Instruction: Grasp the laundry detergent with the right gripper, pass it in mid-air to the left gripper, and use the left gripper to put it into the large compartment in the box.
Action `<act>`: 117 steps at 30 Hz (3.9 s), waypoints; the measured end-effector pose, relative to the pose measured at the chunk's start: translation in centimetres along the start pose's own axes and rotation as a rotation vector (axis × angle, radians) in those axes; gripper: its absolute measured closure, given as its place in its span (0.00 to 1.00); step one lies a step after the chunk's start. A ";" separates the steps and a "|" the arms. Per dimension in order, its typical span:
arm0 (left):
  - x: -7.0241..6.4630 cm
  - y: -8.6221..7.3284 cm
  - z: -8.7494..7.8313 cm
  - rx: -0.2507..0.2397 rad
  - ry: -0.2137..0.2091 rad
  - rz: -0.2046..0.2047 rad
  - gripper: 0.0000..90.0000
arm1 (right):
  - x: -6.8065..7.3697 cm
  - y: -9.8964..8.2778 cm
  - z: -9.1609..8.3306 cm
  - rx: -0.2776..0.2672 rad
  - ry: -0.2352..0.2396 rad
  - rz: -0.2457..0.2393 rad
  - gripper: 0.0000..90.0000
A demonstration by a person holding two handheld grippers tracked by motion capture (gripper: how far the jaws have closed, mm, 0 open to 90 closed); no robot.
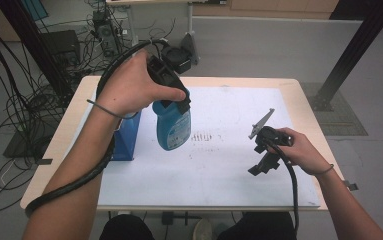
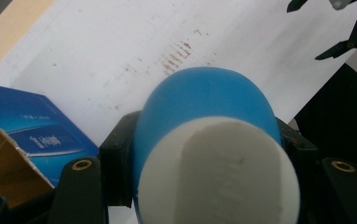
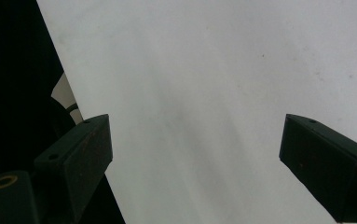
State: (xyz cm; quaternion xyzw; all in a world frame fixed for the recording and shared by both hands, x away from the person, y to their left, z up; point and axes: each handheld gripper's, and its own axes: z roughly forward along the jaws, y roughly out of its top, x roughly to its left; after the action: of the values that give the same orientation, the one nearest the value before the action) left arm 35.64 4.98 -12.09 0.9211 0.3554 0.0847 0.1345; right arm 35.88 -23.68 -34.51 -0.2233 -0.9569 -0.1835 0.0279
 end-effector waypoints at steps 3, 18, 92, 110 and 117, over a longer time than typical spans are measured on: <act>0.4 0.2 -0.8 -0.003 0.008 -0.023 0.42 | -0.1 -0.1 0.1 0.003 -0.005 0.002 0.10; 3.8 0.5 -4.0 -0.027 0.091 -0.158 0.42 | 0.0 -0.3 0.0 -0.009 -0.009 0.000 0.09; 17.9 -7.7 1.8 0.024 0.234 -0.699 0.42 | -0.5 0.1 0.2 -0.022 -0.017 0.017 0.09; 18.1 -8.9 5.2 0.012 0.233 -0.719 0.42 | -1.3 1.9 -2.9 -0.036 -0.053 0.056 0.07; 18.2 -9.5 6.7 0.018 0.229 -0.725 0.42 | -1.3 2.9 -4.4 -0.055 -0.066 0.059 0.07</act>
State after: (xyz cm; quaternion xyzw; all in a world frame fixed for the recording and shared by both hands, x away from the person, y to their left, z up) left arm 44.65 22.86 -20.27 0.7213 0.6717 0.1308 0.1072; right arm 38.22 -23.45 -29.63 -0.2579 -0.9450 -0.2013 -0.0046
